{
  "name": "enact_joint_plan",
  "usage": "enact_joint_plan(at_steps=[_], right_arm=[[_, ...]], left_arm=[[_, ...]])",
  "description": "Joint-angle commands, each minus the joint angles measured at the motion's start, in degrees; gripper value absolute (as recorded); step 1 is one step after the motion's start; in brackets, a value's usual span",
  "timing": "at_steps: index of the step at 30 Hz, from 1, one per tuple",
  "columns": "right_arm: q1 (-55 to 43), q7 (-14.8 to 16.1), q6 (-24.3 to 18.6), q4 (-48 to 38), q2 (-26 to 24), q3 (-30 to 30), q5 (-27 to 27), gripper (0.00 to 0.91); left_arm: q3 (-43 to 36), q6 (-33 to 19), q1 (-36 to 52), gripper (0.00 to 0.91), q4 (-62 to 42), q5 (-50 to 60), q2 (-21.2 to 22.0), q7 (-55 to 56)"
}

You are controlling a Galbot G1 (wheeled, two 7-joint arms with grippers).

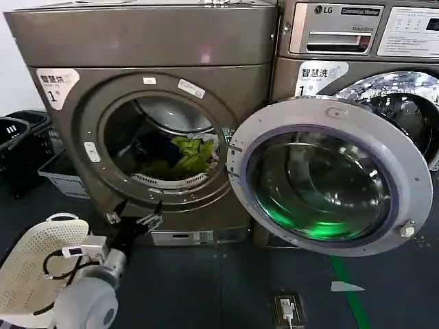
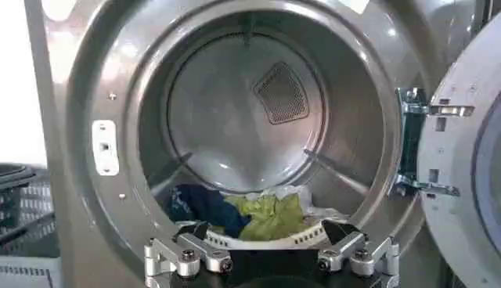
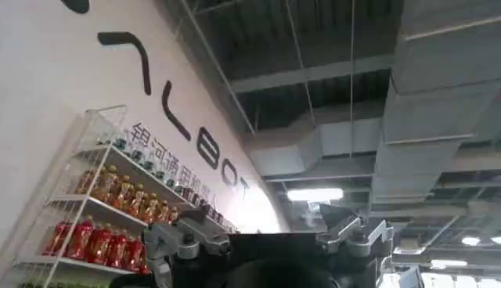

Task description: Grasp the clothes from the dryer.

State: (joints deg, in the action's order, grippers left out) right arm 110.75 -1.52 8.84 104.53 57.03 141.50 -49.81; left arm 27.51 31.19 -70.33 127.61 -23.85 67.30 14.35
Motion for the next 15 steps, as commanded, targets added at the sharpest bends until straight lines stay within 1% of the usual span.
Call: enact_joint_plan(at_steps=[1, 15], right_arm=[[-0.1, 0.1, -0.3, 0.0, 0.1, 0.0, -0.1, 0.907], [0.1, 0.6, -0.3, 0.1, 0.0, 0.3, -0.4, 0.907]], left_arm=[[-0.5, -0.2, 0.3, 0.907, -0.3, 0.3, 0.0, -0.1], [-0.5, -0.1, 1.3, 0.907, -0.9, 0.3, -0.1, -0.1]])
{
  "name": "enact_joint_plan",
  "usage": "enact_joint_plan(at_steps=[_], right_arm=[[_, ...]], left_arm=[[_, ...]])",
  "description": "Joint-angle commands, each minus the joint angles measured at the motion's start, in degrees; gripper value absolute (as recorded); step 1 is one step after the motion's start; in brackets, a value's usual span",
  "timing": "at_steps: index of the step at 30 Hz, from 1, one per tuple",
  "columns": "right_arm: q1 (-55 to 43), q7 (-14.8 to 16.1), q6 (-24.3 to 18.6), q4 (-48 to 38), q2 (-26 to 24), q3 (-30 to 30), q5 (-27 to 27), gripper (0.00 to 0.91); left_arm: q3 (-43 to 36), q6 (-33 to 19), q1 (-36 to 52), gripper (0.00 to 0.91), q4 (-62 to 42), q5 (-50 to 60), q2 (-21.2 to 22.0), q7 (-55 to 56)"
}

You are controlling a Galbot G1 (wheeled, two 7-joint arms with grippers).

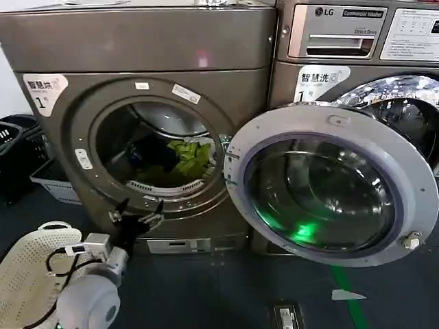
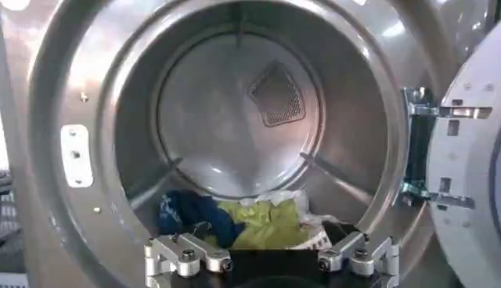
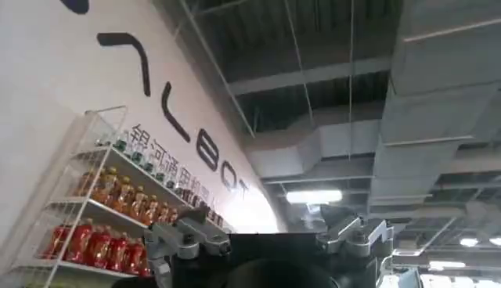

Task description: Grasp the clothes from the dryer.

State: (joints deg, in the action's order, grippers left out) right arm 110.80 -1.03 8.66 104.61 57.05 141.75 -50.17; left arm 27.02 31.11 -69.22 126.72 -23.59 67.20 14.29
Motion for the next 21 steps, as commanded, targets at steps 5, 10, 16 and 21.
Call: enact_joint_plan(at_steps=[5, 10, 16, 21], right_arm=[[0.1, 0.2, -0.1, 0.1, 0.0, 0.1, -0.2, 0.907], [0.1, 0.3, -0.2, 0.2, 0.0, 0.2, -0.3, 0.907], [0.2, 0.3, -0.2, 0.2, 0.1, 0.4, -0.5, 0.907], [0.3, 0.4, -0.2, 0.3, 0.0, 0.4, -0.6, 0.907]], left_arm=[[0.0, 0.0, 0.2, 0.907, -0.1, 0.1, 0.1, -0.1], [0.0, 0.0, 0.3, 0.907, -0.1, 0.0, 0.0, 0.0], [-0.1, 0.0, 0.4, 0.907, -0.1, 0.0, -0.2, -0.1], [-0.1, 0.0, 0.4, 0.907, -0.1, 0.0, -0.2, -0.1]])
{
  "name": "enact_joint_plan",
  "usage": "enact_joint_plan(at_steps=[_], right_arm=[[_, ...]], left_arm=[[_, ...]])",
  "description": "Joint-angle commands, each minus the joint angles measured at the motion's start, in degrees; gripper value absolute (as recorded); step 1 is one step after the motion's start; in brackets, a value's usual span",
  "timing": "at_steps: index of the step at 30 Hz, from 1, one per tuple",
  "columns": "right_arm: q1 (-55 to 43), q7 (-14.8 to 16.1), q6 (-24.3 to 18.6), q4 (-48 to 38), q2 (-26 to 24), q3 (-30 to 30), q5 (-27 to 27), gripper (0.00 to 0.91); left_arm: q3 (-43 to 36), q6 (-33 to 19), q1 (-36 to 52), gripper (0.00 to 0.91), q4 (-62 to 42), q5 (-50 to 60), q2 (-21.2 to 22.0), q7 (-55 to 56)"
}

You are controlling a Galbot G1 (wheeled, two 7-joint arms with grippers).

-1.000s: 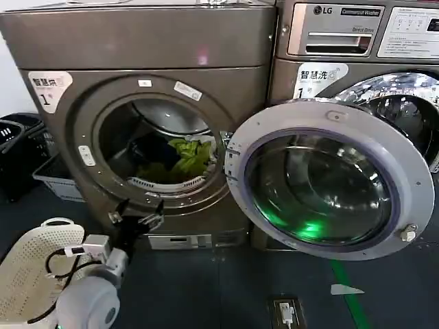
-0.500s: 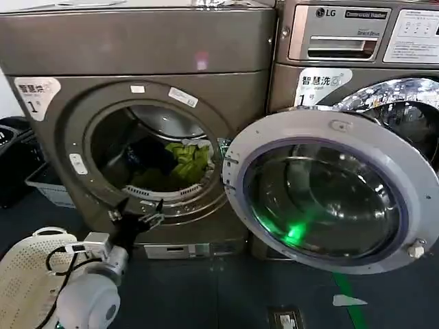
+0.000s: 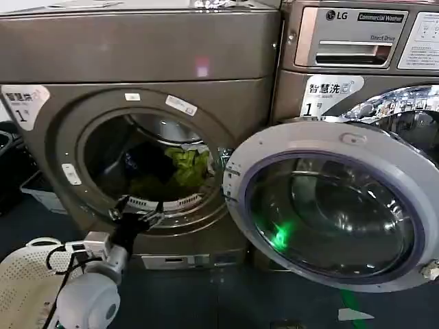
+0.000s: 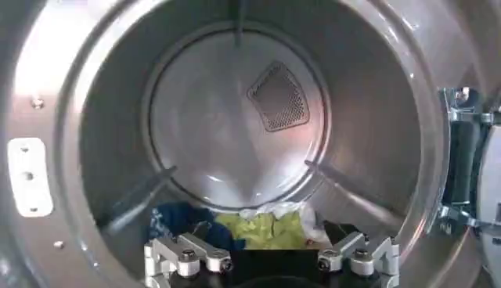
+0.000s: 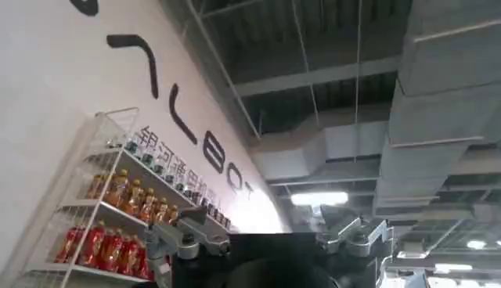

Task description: Grasp the clothes from the dryer.

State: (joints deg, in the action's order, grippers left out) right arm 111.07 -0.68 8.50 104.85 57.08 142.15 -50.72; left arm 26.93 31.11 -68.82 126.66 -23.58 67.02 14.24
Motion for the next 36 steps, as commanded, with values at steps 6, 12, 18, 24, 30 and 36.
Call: enact_joint_plan(at_steps=[6, 12, 18, 24, 30, 36], right_arm=[[0.1, 0.0, 0.0, 0.1, 0.0, 0.1, -0.1, 0.907], [0.2, -0.2, 0.0, -0.1, 0.0, 0.4, -0.1, 0.907], [0.3, -0.2, 0.0, -0.7, -0.2, 0.7, 0.1, 0.907], [0.2, -0.1, 0.0, -0.6, -0.2, 0.7, 0.1, 0.907], [0.3, 0.0, -0.1, -0.6, -0.1, 0.6, 0.1, 0.907], [0.4, -0.1, -0.5, -0.5, -0.2, 0.7, 0.1, 0.907]], left_arm=[[0.0, 0.0, -0.1, 0.907, 0.1, 0.0, 0.0, 0.0], [-0.2, 0.0, 0.1, 0.907, 0.0, 0.0, 0.0, 0.0], [-0.1, 0.0, 0.2, 0.907, -0.2, 0.0, 0.2, 0.0], [-0.1, -0.1, 0.3, 0.907, -0.3, 0.1, 0.3, 0.0], [-0.2, 0.0, 0.4, 0.907, -0.5, 0.1, 0.5, 0.0], [-0.3, -0.1, 1.0, 0.907, -0.9, 0.1, 0.5, -0.1]])
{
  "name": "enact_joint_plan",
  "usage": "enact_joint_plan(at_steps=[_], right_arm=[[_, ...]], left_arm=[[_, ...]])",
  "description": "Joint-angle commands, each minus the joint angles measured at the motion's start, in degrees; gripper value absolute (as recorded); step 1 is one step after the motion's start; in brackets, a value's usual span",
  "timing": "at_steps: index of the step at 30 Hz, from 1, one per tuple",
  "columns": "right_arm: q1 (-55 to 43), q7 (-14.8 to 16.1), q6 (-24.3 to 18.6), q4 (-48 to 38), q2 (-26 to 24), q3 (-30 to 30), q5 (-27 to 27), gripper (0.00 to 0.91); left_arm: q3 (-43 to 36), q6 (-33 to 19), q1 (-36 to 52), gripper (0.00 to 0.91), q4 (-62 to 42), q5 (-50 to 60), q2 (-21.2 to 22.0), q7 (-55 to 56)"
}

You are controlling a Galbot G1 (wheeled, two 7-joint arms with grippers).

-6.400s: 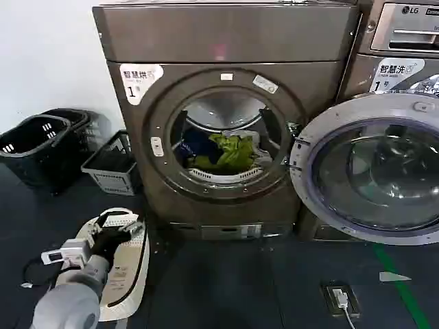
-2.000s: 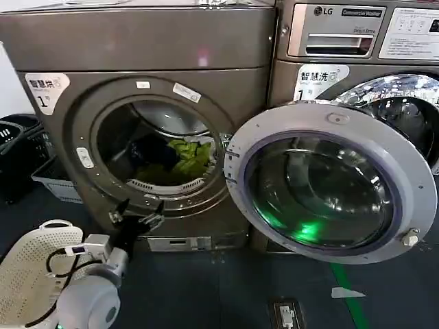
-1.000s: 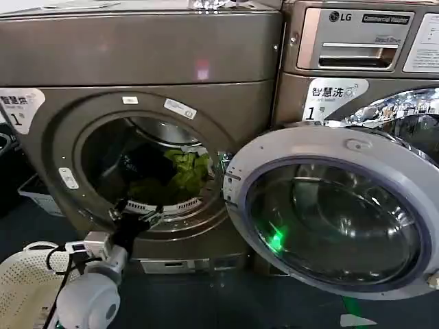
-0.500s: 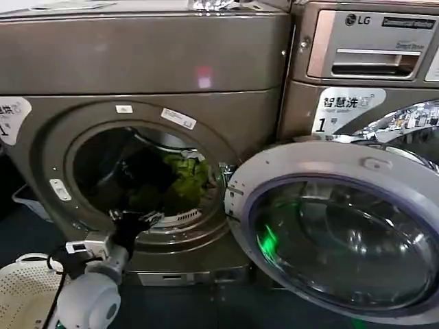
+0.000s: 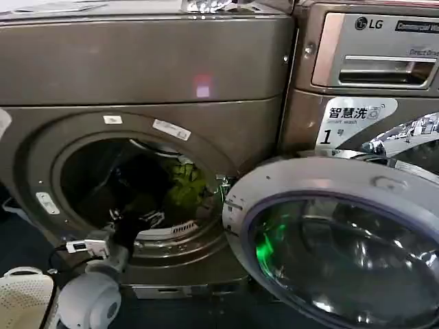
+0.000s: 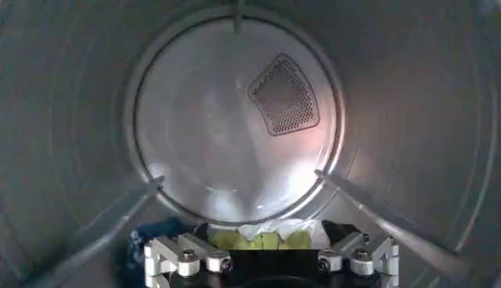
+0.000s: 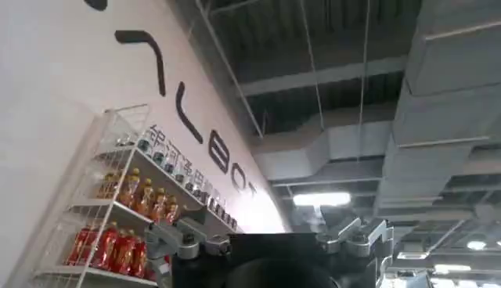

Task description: Grasp the clothes from the dryer.

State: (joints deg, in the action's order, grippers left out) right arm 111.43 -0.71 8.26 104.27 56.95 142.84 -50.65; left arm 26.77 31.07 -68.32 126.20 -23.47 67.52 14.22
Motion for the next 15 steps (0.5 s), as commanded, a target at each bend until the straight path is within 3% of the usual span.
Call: enact_joint_plan(at_steps=[1, 15], right_arm=[[0.0, -0.1, -0.2, 0.0, 0.0, 0.0, 0.0, 0.907], [0.8, 0.2, 0.0, 0.3, -0.1, 1.2, -0.1, 0.907]], left_arm=[[-0.3, -0.1, 1.1, 0.907, -0.8, 0.1, 0.0, 0.0], [-4.8, -1.0, 13.5, 0.907, -11.9, -0.3, 1.6, 0.0]])
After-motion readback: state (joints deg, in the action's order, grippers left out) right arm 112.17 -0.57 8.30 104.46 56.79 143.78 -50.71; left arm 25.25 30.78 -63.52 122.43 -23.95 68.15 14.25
